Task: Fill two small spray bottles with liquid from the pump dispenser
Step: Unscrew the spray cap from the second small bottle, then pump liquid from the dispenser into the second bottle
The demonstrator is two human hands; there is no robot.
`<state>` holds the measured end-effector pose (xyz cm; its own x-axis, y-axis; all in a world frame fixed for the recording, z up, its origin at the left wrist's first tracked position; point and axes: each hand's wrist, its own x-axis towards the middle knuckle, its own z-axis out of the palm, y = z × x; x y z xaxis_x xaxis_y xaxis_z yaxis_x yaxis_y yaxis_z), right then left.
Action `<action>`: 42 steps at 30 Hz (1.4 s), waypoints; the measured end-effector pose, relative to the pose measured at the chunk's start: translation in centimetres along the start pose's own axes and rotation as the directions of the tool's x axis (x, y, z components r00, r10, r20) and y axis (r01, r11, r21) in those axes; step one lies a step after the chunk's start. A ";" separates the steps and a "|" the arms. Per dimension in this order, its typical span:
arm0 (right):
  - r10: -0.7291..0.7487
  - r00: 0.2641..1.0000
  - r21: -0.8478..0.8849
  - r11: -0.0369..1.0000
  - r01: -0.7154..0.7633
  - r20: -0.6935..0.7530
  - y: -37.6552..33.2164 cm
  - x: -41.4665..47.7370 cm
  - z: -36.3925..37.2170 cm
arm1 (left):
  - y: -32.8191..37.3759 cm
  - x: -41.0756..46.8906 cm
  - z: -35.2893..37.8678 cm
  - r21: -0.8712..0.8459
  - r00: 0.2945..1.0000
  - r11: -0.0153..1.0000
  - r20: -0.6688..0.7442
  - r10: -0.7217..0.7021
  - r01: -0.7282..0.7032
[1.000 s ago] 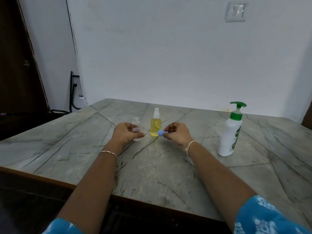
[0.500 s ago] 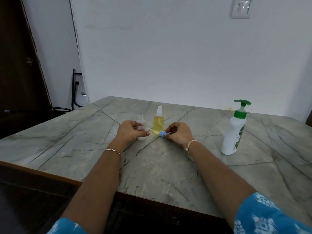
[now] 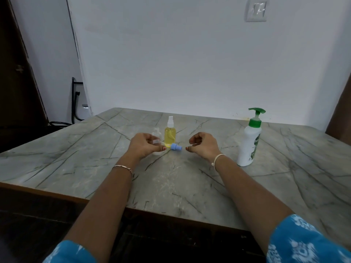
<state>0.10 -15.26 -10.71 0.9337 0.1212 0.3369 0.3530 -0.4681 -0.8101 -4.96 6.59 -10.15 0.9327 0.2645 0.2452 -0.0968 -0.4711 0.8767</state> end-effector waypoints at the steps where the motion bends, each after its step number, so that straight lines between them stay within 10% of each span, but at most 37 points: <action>1: 0.000 1.000 -0.003 1.000 0.000 -0.008 0.2 -0.3 -0.4 | 0.5 -0.2 0.4 0.011 1.000 1.000 0.018 0.013 -0.013; 18: -0.191 0.934 -0.065 0.982 0.180 -0.303 2.8 -6.0 -7.9 | 6.1 -3.9 10.7 -0.089 0.953 0.993 0.284 0.102 -0.080; 31: -0.361 0.666 -0.308 0.930 0.203 -0.652 2.8 -6.2 -10.3 | 7.4 -2.9 14.4 0.036 0.935 0.992 0.340 0.100 -0.119; 42: -0.149 0.883 0.103 0.971 0.216 -0.445 5.0 -1.4 -11.2 | 7.9 -1.3 15.7 0.082 0.903 0.985 0.416 0.106 -0.153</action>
<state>-0.09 -27.54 -9.83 0.7454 -0.2126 0.6318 0.5506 -0.3381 -0.7633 -1.45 -10.66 -9.99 0.9767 -0.1608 0.1419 -0.2094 -0.5731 0.7923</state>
